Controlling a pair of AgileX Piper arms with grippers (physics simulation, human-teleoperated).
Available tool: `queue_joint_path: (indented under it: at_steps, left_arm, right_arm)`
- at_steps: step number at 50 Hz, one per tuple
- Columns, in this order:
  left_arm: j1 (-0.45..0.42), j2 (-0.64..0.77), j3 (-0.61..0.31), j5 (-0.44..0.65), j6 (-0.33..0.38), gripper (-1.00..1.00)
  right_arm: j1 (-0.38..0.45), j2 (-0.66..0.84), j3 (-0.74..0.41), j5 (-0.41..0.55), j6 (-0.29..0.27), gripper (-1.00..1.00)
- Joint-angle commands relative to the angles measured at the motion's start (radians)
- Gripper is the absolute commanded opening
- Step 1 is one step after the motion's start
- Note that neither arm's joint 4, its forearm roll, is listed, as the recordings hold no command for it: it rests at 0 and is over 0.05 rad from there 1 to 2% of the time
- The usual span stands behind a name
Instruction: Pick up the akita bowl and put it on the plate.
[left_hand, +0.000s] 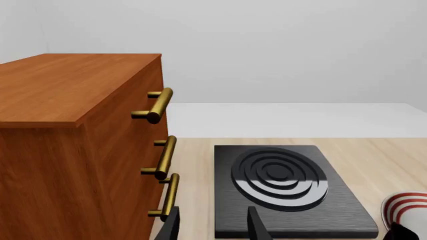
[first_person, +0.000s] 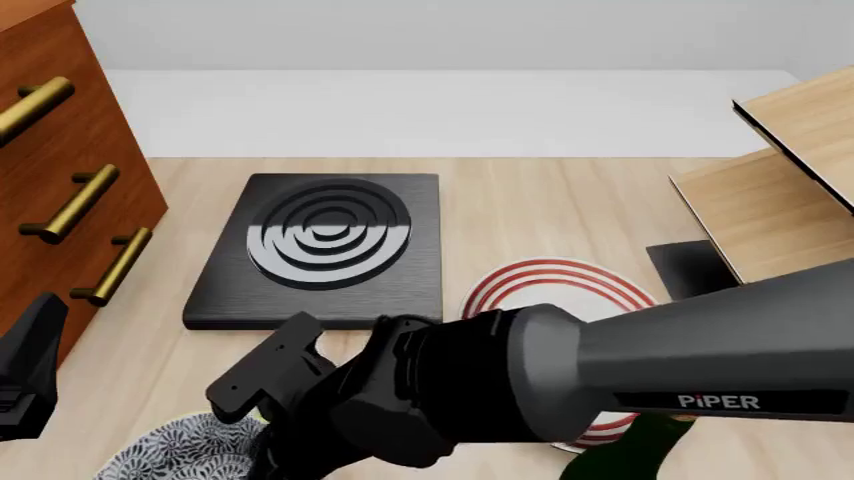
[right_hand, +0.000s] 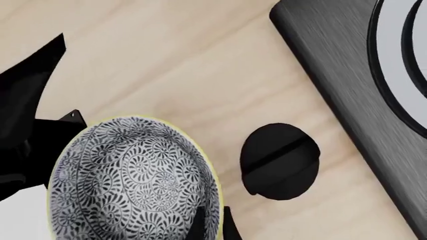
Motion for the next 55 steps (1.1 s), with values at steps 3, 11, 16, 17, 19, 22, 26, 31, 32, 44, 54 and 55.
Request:
queue_joint_path:
  at_steps: [3, 11, 16, 17, 19, 22, 26, 31, 32, 44, 54, 55]
  left_arm:
    - [0.0, 0.0, 0.0, 0.0, 0.0, 1.0]
    - [0.0, 0.0, 0.0, 0.0, 0.0, 1.0]
    - [0.0, 0.0, 0.0, 0.0, 0.0, 1.0]
    - [0.0, 0.0, 0.0, 0.0, 0.0, 1.0]
    - [0.0, 0.0, 0.0, 0.0, 0.0, 1.0]
    - [0.0, 0.0, 0.0, 0.0, 0.0, 1.0]
    - [0.0, 0.0, 0.0, 0.0, 0.0, 1.0]
    - [0.0, 0.0, 0.0, 0.0, 0.0, 1.0]
    - [0.0, 0.0, 0.0, 0.0, 0.0, 1.0]
    - [0.0, 0.0, 0.0, 0.0, 0.0, 1.0]
    - [0.0, 0.0, 0.0, 0.0, 0.0, 1.0]
    - [0.0, 0.0, 0.0, 0.0, 0.0, 1.0]
  right_arm:
    - [-0.013, -0.018, -0.013, 0.014, -0.02, -1.0]
    - [-0.002, -0.051, -0.011, 0.028, -0.029, -1.0]
    - [-0.004, -0.074, -0.014, 0.032, -0.023, -1.0]
    - [-0.003, -0.079, -0.015, 0.037, -0.022, -1.0]
    - [0.002, -0.092, -0.01, 0.039, -0.015, -1.0]
    - [0.005, -0.114, -0.01, 0.059, -0.016, -1.0]
    - [0.0, -0.15, -0.014, 0.068, -0.004, -1.0]
    - [0.004, -0.187, 0.014, 0.04, 0.016, -1.0]
    - [0.0, -0.194, 0.018, 0.034, 0.019, -1.0]
    - [-0.061, -0.289, 0.022, 0.029, 0.032, -1.0]
    - [-0.107, -0.33, 0.03, 0.018, 0.029, -1.0]
    - [-0.112, -0.333, 0.032, 0.015, 0.029, -1.0]
